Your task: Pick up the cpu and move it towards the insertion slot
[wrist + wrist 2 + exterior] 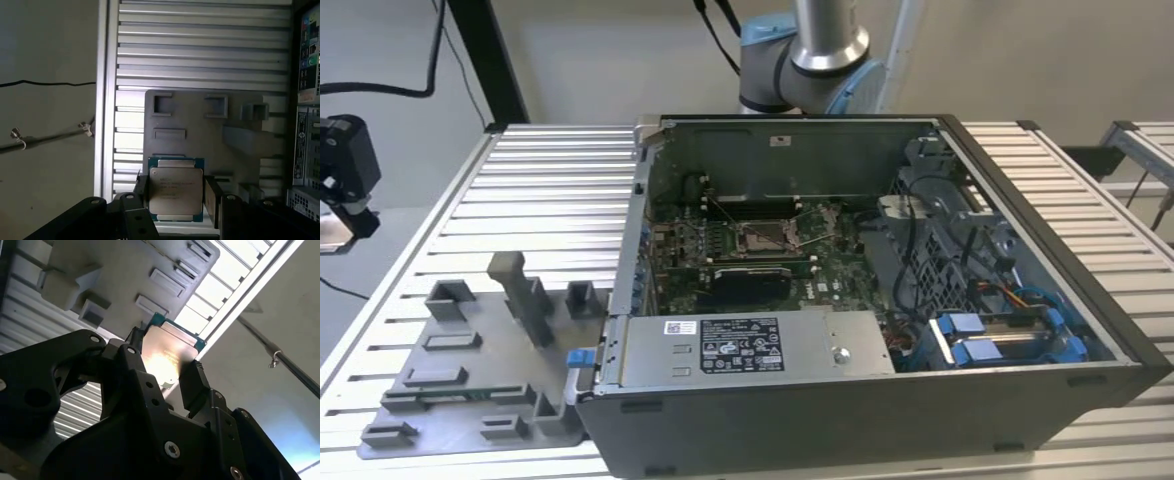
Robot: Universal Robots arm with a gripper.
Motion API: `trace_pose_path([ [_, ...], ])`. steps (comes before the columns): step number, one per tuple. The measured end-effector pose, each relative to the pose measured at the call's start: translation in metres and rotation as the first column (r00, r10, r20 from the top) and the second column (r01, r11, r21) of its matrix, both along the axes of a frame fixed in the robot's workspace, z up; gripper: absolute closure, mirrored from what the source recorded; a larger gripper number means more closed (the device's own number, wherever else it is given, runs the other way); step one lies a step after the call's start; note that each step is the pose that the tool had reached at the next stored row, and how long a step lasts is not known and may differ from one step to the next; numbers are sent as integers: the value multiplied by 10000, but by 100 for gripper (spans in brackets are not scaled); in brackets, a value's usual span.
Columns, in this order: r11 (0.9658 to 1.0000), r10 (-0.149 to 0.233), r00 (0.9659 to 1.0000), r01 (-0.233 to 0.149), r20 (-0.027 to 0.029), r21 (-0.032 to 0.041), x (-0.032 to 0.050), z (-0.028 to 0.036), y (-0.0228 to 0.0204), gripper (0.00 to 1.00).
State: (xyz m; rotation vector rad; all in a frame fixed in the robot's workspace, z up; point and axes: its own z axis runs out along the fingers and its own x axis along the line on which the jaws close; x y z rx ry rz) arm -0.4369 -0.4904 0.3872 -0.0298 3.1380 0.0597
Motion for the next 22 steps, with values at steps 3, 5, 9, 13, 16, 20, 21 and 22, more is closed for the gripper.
trace_pose_path([
  [3,10000,1,10000,-1,1,1,0,95,0,100],
  [5,10000,1,10000,-1,0,0,0,140,0,100],
  [9,10000,1,10000,-1,18,2,0,144,0,100],
  [13,10000,8,10000,-8,16,-1,20,146,1,100],
  [16,10000,34,10000,-34,18,1,74,145,5,100],
  [20,10000,65,10000,-65,17,1,140,144,9,100],
  [21,10000,70,10000,-70,17,0,150,144,10,100],
  [22,10000,73,10000,-73,17,1,159,144,11,100],
])
